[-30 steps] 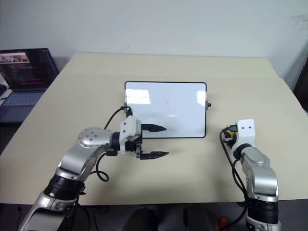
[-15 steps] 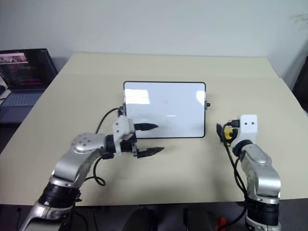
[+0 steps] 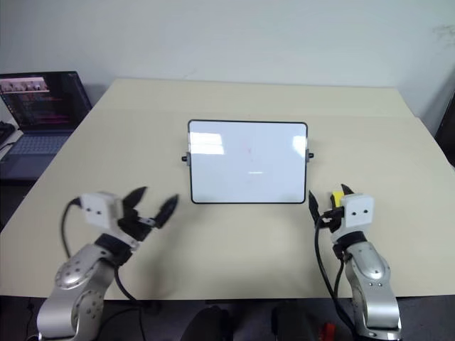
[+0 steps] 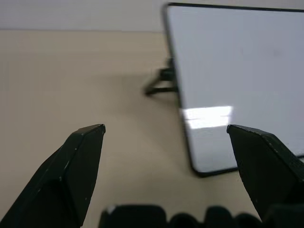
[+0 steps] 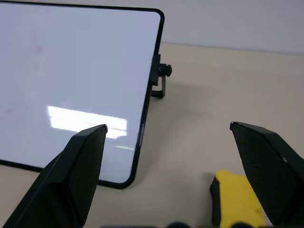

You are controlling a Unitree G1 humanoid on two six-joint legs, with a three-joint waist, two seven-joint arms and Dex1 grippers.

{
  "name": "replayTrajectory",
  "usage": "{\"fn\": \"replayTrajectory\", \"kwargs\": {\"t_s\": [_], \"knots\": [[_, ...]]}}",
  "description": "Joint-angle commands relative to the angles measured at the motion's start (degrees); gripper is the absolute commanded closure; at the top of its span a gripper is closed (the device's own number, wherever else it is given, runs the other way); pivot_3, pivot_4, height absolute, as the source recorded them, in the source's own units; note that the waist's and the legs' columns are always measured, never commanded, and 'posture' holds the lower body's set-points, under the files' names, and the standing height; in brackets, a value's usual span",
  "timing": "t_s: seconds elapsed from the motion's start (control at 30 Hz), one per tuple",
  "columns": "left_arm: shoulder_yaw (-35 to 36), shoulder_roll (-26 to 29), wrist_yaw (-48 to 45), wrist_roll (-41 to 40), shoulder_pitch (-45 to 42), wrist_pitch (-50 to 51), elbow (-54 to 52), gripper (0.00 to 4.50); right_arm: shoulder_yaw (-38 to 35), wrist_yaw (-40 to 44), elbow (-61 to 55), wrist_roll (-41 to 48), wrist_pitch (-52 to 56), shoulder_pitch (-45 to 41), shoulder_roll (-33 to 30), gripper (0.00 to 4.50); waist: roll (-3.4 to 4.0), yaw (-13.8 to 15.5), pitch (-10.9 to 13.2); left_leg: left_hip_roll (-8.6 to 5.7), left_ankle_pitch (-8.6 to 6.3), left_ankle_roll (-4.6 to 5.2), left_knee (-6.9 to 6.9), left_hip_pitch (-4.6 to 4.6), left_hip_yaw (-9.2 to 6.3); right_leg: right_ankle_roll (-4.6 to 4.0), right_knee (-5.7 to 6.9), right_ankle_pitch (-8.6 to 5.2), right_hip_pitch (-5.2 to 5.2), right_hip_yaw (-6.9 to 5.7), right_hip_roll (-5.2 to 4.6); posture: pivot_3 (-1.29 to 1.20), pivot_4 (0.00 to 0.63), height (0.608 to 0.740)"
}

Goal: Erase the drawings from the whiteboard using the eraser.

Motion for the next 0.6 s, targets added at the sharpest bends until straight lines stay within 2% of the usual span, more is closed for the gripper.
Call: {"fn": "replayTrajectory", "kwargs": {"t_s": [0.03, 0.2, 0.3, 0.5, 0.6], "knots": [[3.5, -1.2, 5.2, 3.3, 2.0, -4.1, -2.5, 0.0, -1.9, 2.7, 0.0, 4.6, -2.7, 0.6, -0.4, 0.01, -0.01, 0.0, 0.0, 0.0, 0.0, 0.0, 0.0, 0.0, 0.01, -0.06, -0.01, 0.04, 0.0, 0.01, 0.0, 0.0, 0.15, 0.74], [3.2, -5.0, 12.3, 7.8, 4.4, -6.3, -5.1, 0.0, -3.0, 5.0, 2.1, 6.7, -3.9, 0.4, -1.9, 0.01, -0.07, 0.0, 0.0, -0.02, 0.0, 0.0, 0.01, -0.01, 0.02, -0.06, -0.04, 0.04, 0.02, 0.01, -0.02, 0.0, 0.15, 0.74], [0.6, -7.0, 14.7, 10.5, 5.2, -6.9, -6.7, 0.0, -2.7, 5.1, 3.0, 6.5, -3.8, -1.0, -2.9, 0.01, -0.09, 0.0, -0.1, -0.02, 0.0, 0.0, 0.0, 0.0, 0.01, -0.06, -0.03, 0.04, 0.03, 0.0, -0.01, 0.0, 0.15, 0.74], [-3.2, -8.1, 14.9, 13.3, 9.1, -7.7, -6.5, 0.0, -1.2, 3.4, -2.0, 6.9, -1.2, 1.3, -3.0, 0.01, -0.1, 0.0, -0.1, -0.01, 0.0, 0.0, -0.02, 0.0, 0.02, -0.06, -0.05, 0.03, 0.03, 0.01, 0.0, 0.0, 0.15, 0.74], [-3.3, -8.0, 15.4, 13.4, 8.1, -7.3, -5.5, 0.0, -0.9, 3.5, -5.0, 7.9, 1.8, 1.6, -4.2, 0.01, -0.1, 0.0, -0.1, 0.0, -0.01, 0.0, -0.04, -0.02, 0.0, -0.05, -0.08, 0.02, 0.02, -0.01, 0.01, 0.0, 0.15, 0.74]]}}
